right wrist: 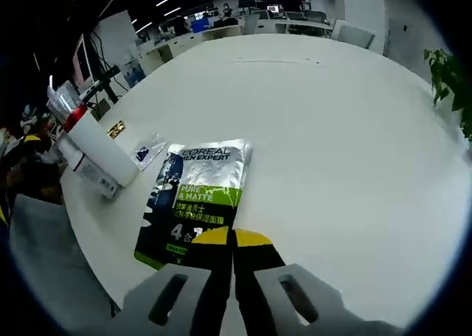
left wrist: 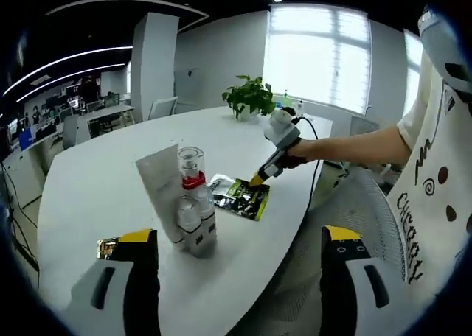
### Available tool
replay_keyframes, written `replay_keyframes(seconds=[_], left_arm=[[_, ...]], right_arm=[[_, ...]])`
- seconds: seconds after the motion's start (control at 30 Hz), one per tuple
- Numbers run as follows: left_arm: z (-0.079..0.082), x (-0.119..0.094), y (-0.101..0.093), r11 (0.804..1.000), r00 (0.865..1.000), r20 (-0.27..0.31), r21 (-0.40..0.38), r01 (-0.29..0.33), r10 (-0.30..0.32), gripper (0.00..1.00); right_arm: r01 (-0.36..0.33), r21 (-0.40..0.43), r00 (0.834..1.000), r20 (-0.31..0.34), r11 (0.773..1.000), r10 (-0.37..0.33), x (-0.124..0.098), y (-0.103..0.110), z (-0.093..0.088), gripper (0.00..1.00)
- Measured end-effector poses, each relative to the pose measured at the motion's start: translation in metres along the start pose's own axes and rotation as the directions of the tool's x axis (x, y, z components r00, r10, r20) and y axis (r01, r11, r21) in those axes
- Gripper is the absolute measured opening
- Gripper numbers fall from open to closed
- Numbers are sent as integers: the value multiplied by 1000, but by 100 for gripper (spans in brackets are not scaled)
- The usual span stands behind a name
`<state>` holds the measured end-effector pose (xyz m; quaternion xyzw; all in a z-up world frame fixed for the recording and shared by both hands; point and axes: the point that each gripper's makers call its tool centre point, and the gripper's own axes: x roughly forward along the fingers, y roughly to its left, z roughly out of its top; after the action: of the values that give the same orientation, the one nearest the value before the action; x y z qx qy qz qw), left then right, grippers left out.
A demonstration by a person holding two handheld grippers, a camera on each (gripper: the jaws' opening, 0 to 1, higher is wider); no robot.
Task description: Arrange the skincare products in the storage area until every visible bottle or jar stands upright without overlapping.
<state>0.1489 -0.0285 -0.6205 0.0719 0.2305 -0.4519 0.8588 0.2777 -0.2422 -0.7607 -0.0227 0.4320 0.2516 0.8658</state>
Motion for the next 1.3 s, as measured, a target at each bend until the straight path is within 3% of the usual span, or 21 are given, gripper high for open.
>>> replay_keyframes(seconds=[0.1, 0.17, 0.27, 0.3, 0.37, 0.4, 0.47, 0.5, 0.63, 0.73, 0.77, 0.83, 1.0, 1.1, 1.23, 1.3], left_arm=[[-10, 20, -12, 1000, 996, -93, 7, 16, -15, 71], [-8, 38, -23, 998, 994, -92, -26, 54, -56, 69], [-8, 60, -32, 990, 989, -107, -107, 87, -99, 55], [-9, 70, -33, 991, 987, -128, -108, 84, -98, 46], [-15, 84, -36, 993, 978, -180, -58, 99, -108, 38], [-19, 92, -38, 993, 970, -214, -52, 108, -116, 40], [-19, 104, -39, 992, 968, -218, -62, 113, -124, 44], [-23, 113, -38, 990, 962, -244, -99, 99, -121, 42], [-28, 141, -31, 971, 967, -232, -233, 46, -101, 32], [-33, 155, -24, 965, 972, -217, -262, 36, -95, 27], [-34, 159, -18, 955, 973, -223, -298, -17, -52, 24], [-34, 164, -19, 956, 973, -224, -293, -10, -59, 20], [-49, 170, -11, 950, 959, -284, -298, -91, 3, 27], [-56, 171, -13, 946, 952, -305, -308, -101, 3, 28], [-64, 176, -14, 926, 942, -335, -347, -149, 26, 29], [-59, 182, -18, 927, 948, -317, -350, -132, 16, 28]], right_arm=[[-38, 14, 999, 26, 999, 38, 1, -1, -3, 1], [-61, 32, 997, 45, 998, 60, -1, 2, -2, 1], [-83, 36, 995, 59, 996, 81, -2, 1, -6, 1], [-92, 34, 994, 66, 995, 90, -3, 2, -7, 1], [-117, 45, 989, 94, 992, 112, -7, 4, -8, 1], [-134, 50, 986, 105, 990, 128, -8, 6, -7, 1], [-144, 53, 983, 121, 988, 137, -9, 7, -7, 1], [-148, 50, 982, 126, 988, 141, -9, 6, -6, 1], [-174, 66, 974, 155, 982, 162, -10, 5, -8, 1], [-188, 69, 971, 163, 980, 175, -10, 5, -13, 1], [-200, 78, 968, 169, 977, 185, -10, 7, -16, 1], [-220, 102, 963, 182, 970, 199, -11, 8, -20, 1], [-246, 123, 955, 199, 961, 219, -14, 12, -28, 1], [-254, 125, 952, 206, 959, 225, -17, 14, -30, 1], [-282, 126, 944, 212, 951, 252, -20, 17, -33, 1], [-322, 134, 932, 217, 937, 289, -22, 20, -34, 1]])
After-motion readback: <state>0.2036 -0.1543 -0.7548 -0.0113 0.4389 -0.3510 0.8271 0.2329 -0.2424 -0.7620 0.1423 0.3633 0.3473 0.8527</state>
